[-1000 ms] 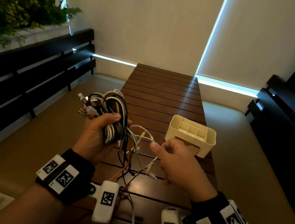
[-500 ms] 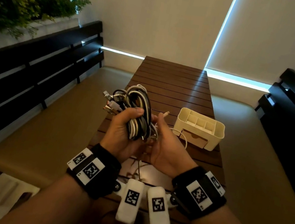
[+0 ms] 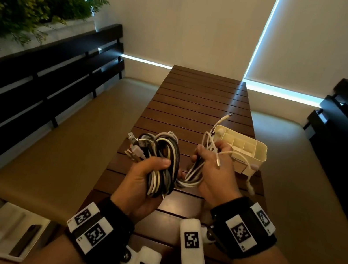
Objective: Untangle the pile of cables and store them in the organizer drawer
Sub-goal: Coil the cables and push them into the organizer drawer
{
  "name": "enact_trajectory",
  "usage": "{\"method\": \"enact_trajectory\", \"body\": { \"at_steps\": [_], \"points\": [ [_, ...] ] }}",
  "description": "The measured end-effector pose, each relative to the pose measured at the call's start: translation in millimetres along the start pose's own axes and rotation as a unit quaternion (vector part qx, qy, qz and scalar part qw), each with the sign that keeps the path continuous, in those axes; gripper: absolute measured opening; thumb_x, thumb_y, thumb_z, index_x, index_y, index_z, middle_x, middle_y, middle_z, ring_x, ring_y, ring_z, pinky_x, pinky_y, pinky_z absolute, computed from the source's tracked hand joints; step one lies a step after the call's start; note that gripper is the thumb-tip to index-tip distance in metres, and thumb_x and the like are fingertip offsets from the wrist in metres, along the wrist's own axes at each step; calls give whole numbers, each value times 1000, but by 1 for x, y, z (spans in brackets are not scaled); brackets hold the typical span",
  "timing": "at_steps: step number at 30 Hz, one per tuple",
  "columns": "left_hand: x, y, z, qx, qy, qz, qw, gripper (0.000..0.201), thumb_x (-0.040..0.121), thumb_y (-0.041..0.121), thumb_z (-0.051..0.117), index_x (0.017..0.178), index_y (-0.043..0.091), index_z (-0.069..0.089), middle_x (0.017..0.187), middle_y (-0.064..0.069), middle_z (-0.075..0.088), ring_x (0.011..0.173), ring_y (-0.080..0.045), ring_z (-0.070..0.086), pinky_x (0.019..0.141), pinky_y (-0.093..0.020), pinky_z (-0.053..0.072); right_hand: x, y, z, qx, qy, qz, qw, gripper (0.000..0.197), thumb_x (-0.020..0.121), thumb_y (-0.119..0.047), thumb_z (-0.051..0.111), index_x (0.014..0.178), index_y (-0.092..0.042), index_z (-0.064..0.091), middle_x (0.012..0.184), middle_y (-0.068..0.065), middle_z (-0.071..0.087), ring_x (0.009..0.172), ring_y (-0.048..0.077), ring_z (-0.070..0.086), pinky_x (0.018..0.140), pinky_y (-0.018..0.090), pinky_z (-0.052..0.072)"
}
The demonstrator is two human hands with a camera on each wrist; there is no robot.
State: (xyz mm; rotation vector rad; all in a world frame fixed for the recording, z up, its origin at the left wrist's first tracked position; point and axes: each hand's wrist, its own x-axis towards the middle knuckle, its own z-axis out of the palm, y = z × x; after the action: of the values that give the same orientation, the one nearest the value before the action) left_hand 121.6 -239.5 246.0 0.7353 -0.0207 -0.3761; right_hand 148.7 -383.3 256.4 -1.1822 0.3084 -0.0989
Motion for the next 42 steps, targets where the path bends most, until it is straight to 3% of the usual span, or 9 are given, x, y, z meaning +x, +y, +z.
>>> {"method": "enact_trajectory", "body": {
  "at_steps": [3, 5, 11, 20, 25, 32, 36, 39, 42],
  "points": [
    [-1, 4, 4, 40, 6, -2, 999, 27, 69, 2, 66, 96, 1, 65, 74, -11, 66, 62, -22, 65, 62, -32, 56, -8, -3, 1, 5, -24, -18, 1000, 21, 102, -14, 53, 120, -20, 44, 86, 6, 58, 71, 17, 59, 62, 52, 60],
    [0, 8, 7, 50, 4, 0, 999, 26, 70, 3, 60, 96, 1, 67, 75, -12, 68, 62, -22, 66, 58, -31, 57, -12, -7, 3, 29, -41, -36, 998, 22, 102, -10, 53, 121, -17, 44, 82, 5, 59, 69, 17, 60, 50, 37, 55],
    [6, 12, 10, 44, -26, -14, 999, 50, 75, -3, 57, 124, -2, 64, 116, -21, 69, 98, -28, 72, 76, -37, 59, -7, -14, 7, 114, -79, -47, 989, 19, 100, -5, 53, 107, -22, 47, 72, 0, 63, 64, 13, 62, 60, 34, 54],
    [25, 3, 10, 46, -80, -37, 995, 62, 64, -1, 68, 125, 1, 61, 108, -21, 70, 93, -30, 72, 74, -38, 59, -2, -20, 8, 108, -88, -50, 989, 20, 100, -8, 55, 114, -19, 46, 96, 12, 62, 78, 23, 69, 68, 42, 59],
    [36, 0, 13, 81, -106, -63, 989, 62, 71, -2, 68, 132, 2, 56, 116, -29, 63, 99, -41, 68, 85, -58, 56, 11, -14, 2, -62, -39, -135, 988, 15, 102, -29, 55, 112, -25, 45, 98, 17, 64, 91, 38, 67, 78, 61, 58],
    [57, -9, 25, 217, -73, -20, 973, 53, 77, -6, 67, 128, 6, 61, 124, -32, 62, 112, -54, 60, 92, -68, 49, 49, -4, -8, -170, -21, -156, 973, 8, 102, -37, 50, 99, -34, 43, 91, 11, 63, 79, 21, 65, 70, 43, 57],
    [68, -8, 33, 241, -47, 15, 969, 56, 70, -8, 68, 125, -4, 58, 117, -28, 67, 106, -43, 67, 82, -46, 59, 71, -4, -9, -151, -20, -67, 986, 58, 83, -67, 56, 117, -21, 54, 98, 9, 68, 95, 28, 70, 87, 52, 56],
    [77, -5, 37, 243, -50, 27, 968, 51, 72, -11, 67, 122, -3, 60, 108, -25, 70, 93, -34, 72, 69, -35, 58, 76, -13, -11, -116, -65, -49, 990, 51, 97, -54, 54, 128, -15, 46, 107, 11, 65, 101, 25, 67, 87, 42, 57],
    [86, 0, 28, 234, -30, 17, 972, 39, 80, -14, 62, 116, -1, 65, 98, -21, 71, 80, -30, 71, 58, -33, 55, 77, -20, -25, -131, -100, 1, 986, 63, 90, -60, 57, 138, -26, 34, 115, 5, 62, 104, 20, 67, 88, 45, 58]
  ]
}}
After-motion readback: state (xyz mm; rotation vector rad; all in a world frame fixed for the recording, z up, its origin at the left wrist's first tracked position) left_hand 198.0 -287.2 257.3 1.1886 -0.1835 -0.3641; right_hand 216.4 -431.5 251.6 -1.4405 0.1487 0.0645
